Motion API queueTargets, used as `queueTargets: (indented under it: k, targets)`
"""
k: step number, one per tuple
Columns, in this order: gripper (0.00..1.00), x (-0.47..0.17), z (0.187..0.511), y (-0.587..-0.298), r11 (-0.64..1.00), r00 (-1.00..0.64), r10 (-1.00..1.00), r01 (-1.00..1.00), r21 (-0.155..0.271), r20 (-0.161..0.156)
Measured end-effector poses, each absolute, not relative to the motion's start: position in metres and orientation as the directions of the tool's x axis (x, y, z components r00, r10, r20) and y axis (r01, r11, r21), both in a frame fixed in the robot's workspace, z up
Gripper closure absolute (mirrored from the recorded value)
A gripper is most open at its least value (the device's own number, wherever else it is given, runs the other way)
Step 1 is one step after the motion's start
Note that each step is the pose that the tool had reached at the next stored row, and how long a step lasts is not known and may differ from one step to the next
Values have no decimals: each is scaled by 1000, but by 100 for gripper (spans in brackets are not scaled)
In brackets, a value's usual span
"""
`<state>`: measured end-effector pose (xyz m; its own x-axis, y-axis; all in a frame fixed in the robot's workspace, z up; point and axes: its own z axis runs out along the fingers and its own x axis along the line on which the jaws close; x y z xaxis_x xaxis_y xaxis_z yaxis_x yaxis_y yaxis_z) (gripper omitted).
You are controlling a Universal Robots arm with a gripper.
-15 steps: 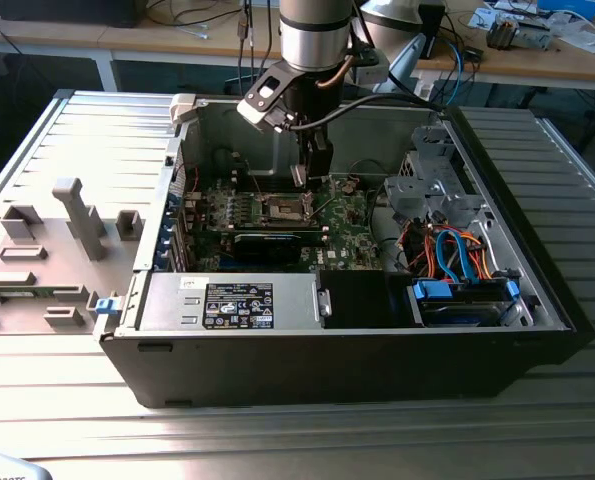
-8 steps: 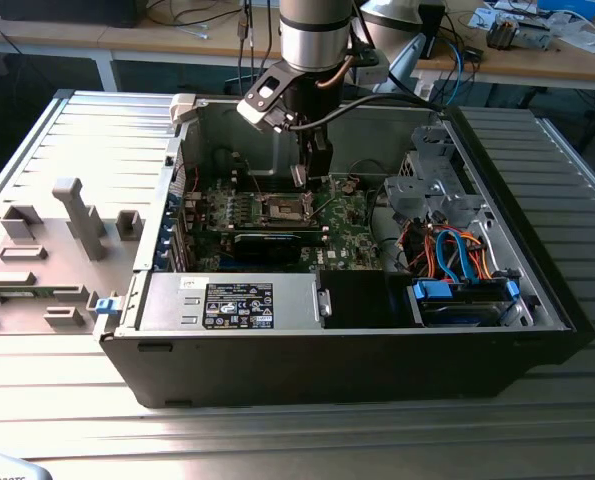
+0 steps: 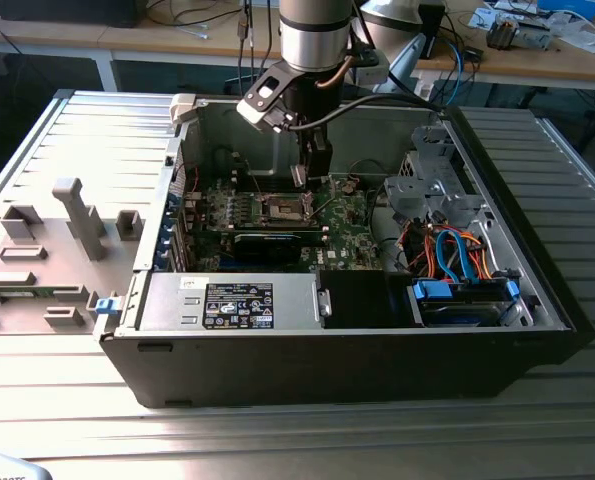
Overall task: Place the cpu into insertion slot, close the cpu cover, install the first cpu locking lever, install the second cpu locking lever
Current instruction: 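Place the cpu into insertion slot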
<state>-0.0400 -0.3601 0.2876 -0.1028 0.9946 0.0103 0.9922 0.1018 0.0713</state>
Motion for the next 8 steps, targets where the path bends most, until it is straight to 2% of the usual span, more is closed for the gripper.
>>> queueTargets:
  k: [8]
  targets:
    - [45,-40,287,-360,64,-65,998,995,71,10]
